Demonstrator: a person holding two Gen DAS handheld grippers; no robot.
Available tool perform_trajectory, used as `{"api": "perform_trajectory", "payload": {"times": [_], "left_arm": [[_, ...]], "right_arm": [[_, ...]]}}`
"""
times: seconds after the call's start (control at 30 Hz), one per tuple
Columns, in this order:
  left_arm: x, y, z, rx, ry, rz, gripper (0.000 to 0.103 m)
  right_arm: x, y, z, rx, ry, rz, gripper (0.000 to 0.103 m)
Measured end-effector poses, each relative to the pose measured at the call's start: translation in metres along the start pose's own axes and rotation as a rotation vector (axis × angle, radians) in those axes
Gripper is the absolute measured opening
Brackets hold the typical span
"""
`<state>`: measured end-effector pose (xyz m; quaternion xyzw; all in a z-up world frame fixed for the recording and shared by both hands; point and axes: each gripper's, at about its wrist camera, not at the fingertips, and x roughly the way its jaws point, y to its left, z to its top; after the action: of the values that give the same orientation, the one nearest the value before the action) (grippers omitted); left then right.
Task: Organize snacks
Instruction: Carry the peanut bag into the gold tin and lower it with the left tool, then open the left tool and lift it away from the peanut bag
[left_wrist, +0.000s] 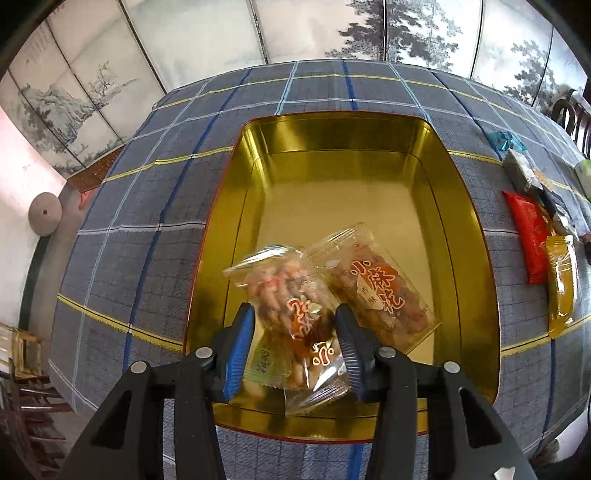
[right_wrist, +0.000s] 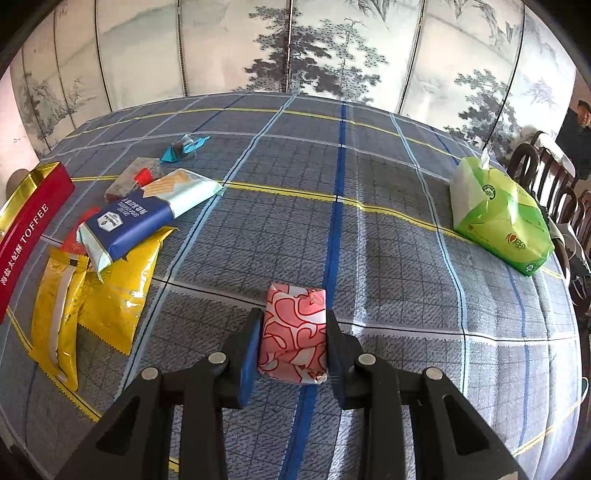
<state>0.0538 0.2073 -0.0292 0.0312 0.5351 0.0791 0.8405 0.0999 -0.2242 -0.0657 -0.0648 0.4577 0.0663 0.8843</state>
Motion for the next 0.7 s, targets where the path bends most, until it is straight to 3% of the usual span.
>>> {"api": "perform_trajectory", "payload": {"times": [0.5,0.7], "left_arm": [[-0.025,0.001,-0.004,-0.047,-0.099,-0.026,0.072],[-0.037,0.007,-0.003,-0.074,-0.137,-0.050,0.082]], "right_arm": [[-0.006,0.012,0.002,0.053,0.011,-0.044,0.030],[-0.026,0.025,0.012,0.082,-0.029,-0.033,0.030]]}}
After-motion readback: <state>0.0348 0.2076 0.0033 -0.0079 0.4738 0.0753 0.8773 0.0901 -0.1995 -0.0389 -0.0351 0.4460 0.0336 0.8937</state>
